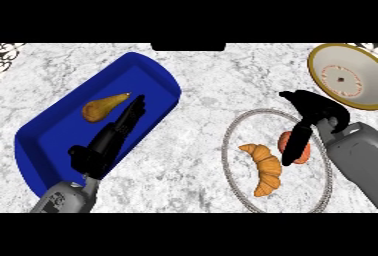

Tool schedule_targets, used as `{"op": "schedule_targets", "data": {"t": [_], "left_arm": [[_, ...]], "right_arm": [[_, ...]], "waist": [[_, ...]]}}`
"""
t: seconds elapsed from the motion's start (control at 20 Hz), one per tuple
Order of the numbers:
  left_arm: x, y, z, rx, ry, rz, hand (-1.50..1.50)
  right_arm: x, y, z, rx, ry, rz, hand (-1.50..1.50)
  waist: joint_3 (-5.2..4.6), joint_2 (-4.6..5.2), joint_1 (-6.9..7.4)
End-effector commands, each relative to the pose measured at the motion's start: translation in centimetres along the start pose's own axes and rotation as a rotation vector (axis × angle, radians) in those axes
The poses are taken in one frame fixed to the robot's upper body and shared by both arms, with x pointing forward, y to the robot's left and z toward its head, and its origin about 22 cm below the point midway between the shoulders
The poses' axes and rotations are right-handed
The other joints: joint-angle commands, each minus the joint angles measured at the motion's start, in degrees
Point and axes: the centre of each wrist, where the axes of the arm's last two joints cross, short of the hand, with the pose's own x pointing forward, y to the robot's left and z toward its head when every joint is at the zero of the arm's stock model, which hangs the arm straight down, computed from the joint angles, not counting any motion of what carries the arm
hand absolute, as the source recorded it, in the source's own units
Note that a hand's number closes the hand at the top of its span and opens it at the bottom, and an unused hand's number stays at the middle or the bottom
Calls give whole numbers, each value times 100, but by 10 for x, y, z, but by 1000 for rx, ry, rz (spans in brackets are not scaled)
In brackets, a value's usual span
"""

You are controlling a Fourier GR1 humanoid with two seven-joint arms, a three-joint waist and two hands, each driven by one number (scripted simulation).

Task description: Pick the squash from the placemat and place it in the bowl

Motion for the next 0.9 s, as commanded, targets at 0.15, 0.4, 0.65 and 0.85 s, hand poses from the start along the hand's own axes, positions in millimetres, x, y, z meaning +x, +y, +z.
{"op": "schedule_targets", "data": {"t": [0.15, 0.4, 0.65, 0.85], "left_arm": [[-5, 14, 1, -4, -5, 16, 0], [-2, -1, 1, 5, 1, 5, 0], [14, -12, -8, 16, -14, 3, 0], [-2, -2, 1, 2, -5, 2, 0]], "right_arm": [[12, 9, -3, -26, 147, 100, -150], [21, 21, 14, -101, 139, 127, -150], [9, 43, 5, -163, 145, 170, -150], [14, 56, 0, -202, 185, 166, -150]], "waist": [[7, 11, -43], [7, -7, -63], [11, -3, -67], [9, 1, -51]]}}
